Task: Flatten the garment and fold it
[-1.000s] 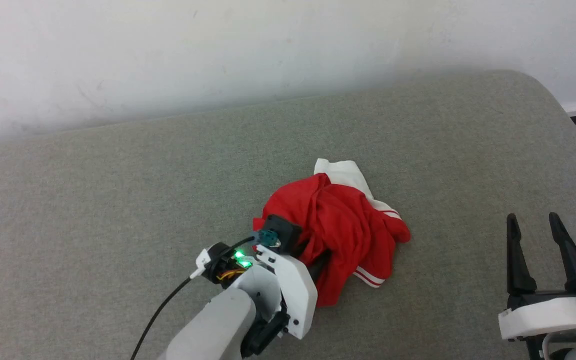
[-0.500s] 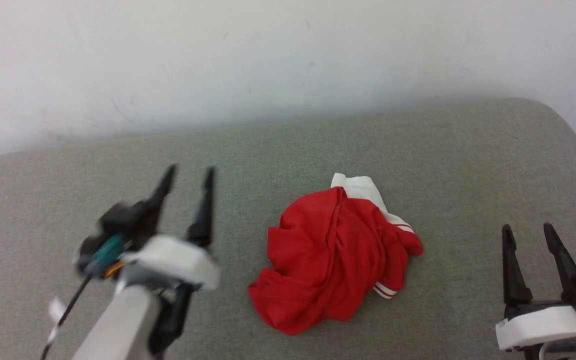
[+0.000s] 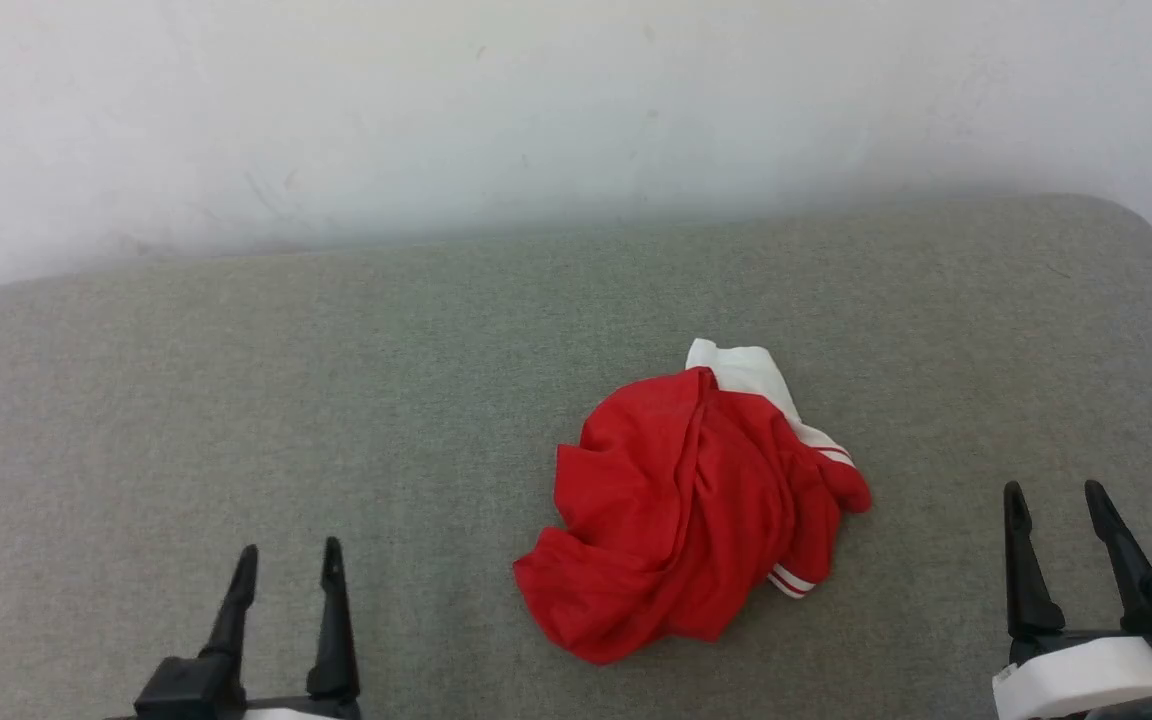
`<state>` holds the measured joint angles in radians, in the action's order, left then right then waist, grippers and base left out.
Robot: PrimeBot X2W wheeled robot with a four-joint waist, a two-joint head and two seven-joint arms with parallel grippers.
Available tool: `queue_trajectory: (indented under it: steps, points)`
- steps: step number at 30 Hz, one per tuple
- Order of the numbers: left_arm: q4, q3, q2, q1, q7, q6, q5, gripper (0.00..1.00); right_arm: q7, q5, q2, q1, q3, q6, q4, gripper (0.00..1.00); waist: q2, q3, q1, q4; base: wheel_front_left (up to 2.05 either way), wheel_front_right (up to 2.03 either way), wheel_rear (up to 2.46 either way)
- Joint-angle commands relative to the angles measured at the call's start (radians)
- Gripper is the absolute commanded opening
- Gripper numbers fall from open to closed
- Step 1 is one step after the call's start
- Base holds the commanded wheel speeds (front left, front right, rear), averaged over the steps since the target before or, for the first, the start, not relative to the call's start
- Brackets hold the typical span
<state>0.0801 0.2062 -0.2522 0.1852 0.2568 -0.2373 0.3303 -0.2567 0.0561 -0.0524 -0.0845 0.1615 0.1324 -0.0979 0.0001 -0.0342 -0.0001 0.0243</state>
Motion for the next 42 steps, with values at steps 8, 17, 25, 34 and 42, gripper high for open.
queue_trajectory:
  steps: [8, 17, 25, 34, 42]
  points:
    - [-0.008, -0.056, 0.073, -0.047, 0.005, 0.088, -0.049, 1.00, 0.049, 0.064, 0.002, 0.068, -0.012, -0.002, -0.007, 1.00, -0.0001, -0.036, 0.0001, -0.047, 0.00, 0.00, 0.00]
    - [-0.041, -0.090, 0.135, -0.105, 0.005, 0.164, -0.093, 1.00, 0.404, 0.139, -0.114, 0.355, -0.135, -0.002, 0.019, 1.00, -0.0001, -0.129, 0.0001, -0.093, 0.00, 0.00, 0.00]
    - [-0.091, -0.103, 0.169, -0.137, 0.005, 0.215, -0.123, 1.00, 0.661, 0.202, -0.194, 0.517, -0.240, -0.002, -0.144, 1.00, -0.0001, -0.171, 0.0001, -0.137, 0.00, 0.00, 0.00]
    - [-0.134, -0.101, 0.189, -0.164, 0.005, 0.251, -0.140, 1.00, 0.835, 0.231, -0.221, 0.531, -0.317, -0.002, -0.361, 1.00, -0.0001, -0.183, 0.0001, -0.193, 0.00, 0.00, 0.00]
    - [-0.161, -0.113, 0.196, -0.154, 0.005, 0.257, -0.151, 1.00, 0.786, 0.213, -0.227, 0.526, -0.344, -0.002, -0.450, 0.00, -0.0001, -0.154, 0.0001, -0.191, 0.00, 0.00, 0.00]
